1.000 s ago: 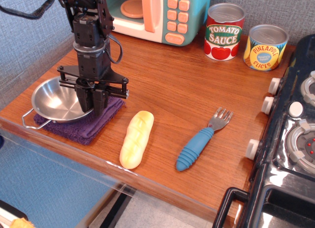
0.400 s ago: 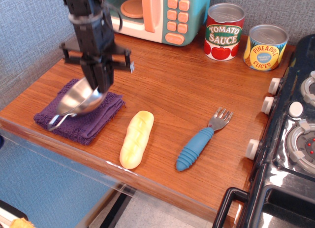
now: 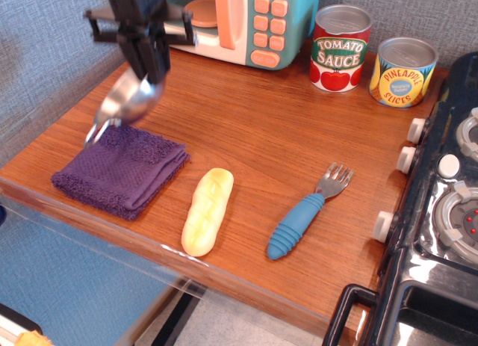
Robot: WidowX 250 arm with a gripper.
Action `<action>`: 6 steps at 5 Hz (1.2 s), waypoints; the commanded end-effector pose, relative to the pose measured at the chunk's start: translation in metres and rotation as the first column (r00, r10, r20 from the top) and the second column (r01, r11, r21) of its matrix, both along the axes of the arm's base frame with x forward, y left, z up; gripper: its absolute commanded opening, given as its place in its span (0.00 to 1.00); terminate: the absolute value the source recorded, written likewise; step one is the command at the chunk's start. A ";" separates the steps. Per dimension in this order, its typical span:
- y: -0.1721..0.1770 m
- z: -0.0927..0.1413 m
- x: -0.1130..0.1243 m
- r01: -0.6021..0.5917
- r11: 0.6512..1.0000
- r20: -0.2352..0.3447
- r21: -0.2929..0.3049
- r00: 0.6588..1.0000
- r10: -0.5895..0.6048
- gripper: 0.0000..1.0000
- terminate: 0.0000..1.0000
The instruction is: Pick up the wok and put it in front of the microwave.
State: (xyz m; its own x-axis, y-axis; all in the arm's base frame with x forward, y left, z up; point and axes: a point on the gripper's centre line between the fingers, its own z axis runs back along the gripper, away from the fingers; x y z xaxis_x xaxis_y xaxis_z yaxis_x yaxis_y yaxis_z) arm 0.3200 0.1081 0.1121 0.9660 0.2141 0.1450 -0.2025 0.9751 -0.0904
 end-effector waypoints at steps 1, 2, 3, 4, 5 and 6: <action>0.055 0.005 0.053 -0.153 0.986 0.035 0.071 0.988 0.150 0.00 0.00; 0.067 -0.010 0.066 -0.172 0.980 0.004 0.096 0.985 0.172 0.00 0.00; 0.071 -0.020 0.073 -0.170 0.978 -0.020 0.119 0.985 0.174 0.00 0.00; 0.072 -0.029 0.076 -0.160 0.977 -0.043 0.141 0.985 0.168 0.00 0.00; 0.071 -0.033 0.074 -0.152 0.977 -0.074 0.147 0.984 0.165 1.00 0.00; 0.066 -0.033 0.070 -0.125 0.982 -0.090 0.145 0.986 0.139 1.00 0.00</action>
State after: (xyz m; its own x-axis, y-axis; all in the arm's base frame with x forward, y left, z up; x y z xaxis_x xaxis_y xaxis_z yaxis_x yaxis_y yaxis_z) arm 0.3899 0.1710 0.0539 0.9436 0.3298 0.0295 -0.3311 0.9414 0.0651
